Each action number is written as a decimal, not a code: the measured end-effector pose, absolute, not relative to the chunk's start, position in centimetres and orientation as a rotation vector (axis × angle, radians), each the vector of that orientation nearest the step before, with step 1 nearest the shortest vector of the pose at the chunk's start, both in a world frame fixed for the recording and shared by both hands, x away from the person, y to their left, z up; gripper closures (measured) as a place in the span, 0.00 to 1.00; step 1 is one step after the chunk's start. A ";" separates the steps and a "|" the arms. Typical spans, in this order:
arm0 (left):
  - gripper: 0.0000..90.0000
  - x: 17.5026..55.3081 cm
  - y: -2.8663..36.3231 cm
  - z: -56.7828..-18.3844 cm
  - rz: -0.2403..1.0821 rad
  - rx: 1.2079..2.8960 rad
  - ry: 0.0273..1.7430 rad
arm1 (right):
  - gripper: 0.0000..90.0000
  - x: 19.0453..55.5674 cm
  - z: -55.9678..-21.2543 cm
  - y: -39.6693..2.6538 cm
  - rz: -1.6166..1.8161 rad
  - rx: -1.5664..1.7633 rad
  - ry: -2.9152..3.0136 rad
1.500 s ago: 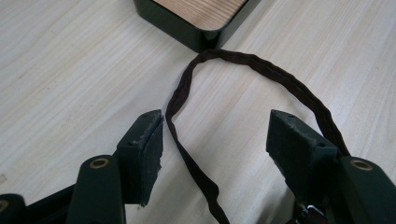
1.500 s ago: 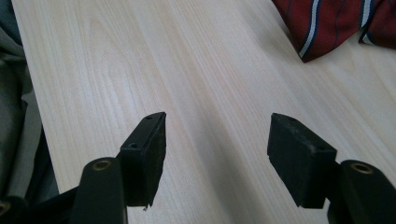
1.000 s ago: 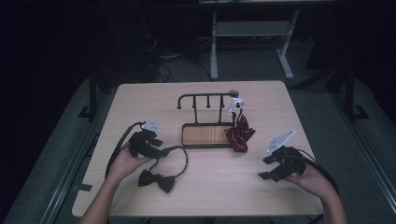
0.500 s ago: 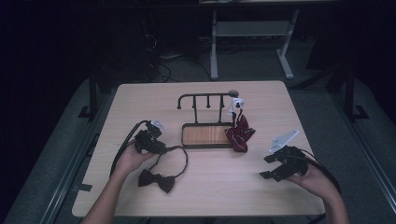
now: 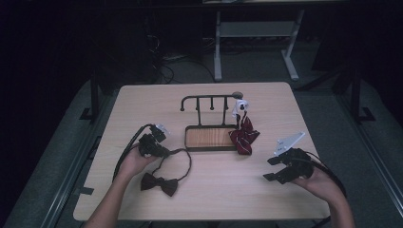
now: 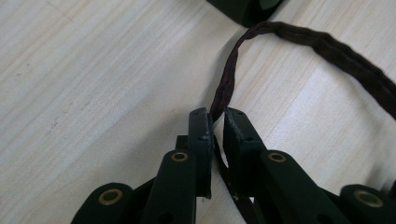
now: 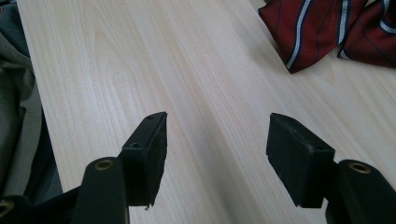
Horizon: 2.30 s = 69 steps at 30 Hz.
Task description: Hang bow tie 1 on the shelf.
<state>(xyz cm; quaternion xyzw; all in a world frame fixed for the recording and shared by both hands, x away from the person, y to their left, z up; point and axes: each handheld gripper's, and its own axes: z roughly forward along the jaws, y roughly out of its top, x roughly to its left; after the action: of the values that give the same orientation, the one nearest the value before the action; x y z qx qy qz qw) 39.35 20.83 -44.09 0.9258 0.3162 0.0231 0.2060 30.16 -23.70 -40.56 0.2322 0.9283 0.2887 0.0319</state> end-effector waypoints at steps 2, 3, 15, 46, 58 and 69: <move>0.93 39.3 20.7 -44.1 0.069 2.581 0.880 | 0.42 30.2 -40.6 -23.7 0.885 0.707 2.856; 0.93 39.4 20.7 -44.1 0.065 2.586 0.877 | 0.42 30.2 -40.6 -23.8 0.886 0.708 2.856; 0.99 38.7 21.1 -42.9 0.019 2.580 0.819 | 0.42 30.1 -40.4 -23.9 0.901 0.721 2.847; 0.99 35.9 23.1 -38.0 0.020 2.538 0.703 | 0.42 30.2 -40.7 -24.0 0.906 0.745 2.845; 0.99 35.7 23.2 -36.4 0.011 2.530 0.677 | 0.42 30.3 -40.7 -24.1 0.909 0.745 2.843; 0.99 35.6 23.1 -35.2 0.000 2.531 0.657 | 0.42 30.4 -40.7 -24.0 0.925 0.763 2.852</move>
<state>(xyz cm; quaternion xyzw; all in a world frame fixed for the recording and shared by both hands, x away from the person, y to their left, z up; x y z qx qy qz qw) 35.61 23.10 -35.23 0.9345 0.2427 0.0002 0.2602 30.38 -24.03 -40.75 0.2466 0.9216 0.2988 0.0241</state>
